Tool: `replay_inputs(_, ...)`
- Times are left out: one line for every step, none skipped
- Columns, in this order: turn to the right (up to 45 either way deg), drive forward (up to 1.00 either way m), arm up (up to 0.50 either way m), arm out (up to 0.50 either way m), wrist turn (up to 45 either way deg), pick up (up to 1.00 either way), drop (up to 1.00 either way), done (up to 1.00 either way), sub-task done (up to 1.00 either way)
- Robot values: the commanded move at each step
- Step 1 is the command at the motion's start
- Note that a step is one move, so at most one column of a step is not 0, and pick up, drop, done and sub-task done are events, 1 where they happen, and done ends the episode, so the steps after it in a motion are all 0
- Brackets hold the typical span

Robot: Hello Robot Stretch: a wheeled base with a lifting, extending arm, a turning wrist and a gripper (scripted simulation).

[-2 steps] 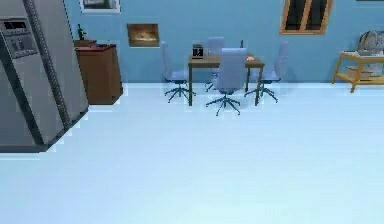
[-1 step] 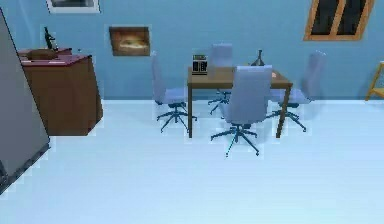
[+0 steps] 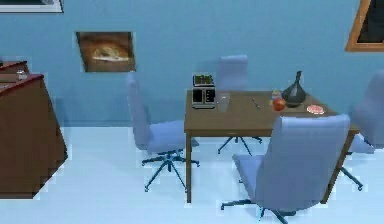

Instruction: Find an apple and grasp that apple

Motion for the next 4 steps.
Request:
replay_inputs(3.0, 0.0, 0.0, 0.0, 0.0, 0.0, 0.0, 0.0, 0.0)
replay_inputs(0.0, 0.4, 0.0, 0.0, 0.0, 0.0, 0.0, 0.0, 0.0)
replay_inputs(-45.0, 0.0, 0.0, 0.0, 0.0, 0.0, 0.0, 0.0, 0.0)
replay_inputs(-15.0, 0.0, 0.0, 0.0, 0.0, 0.0, 0.0, 0.0, 0.0)
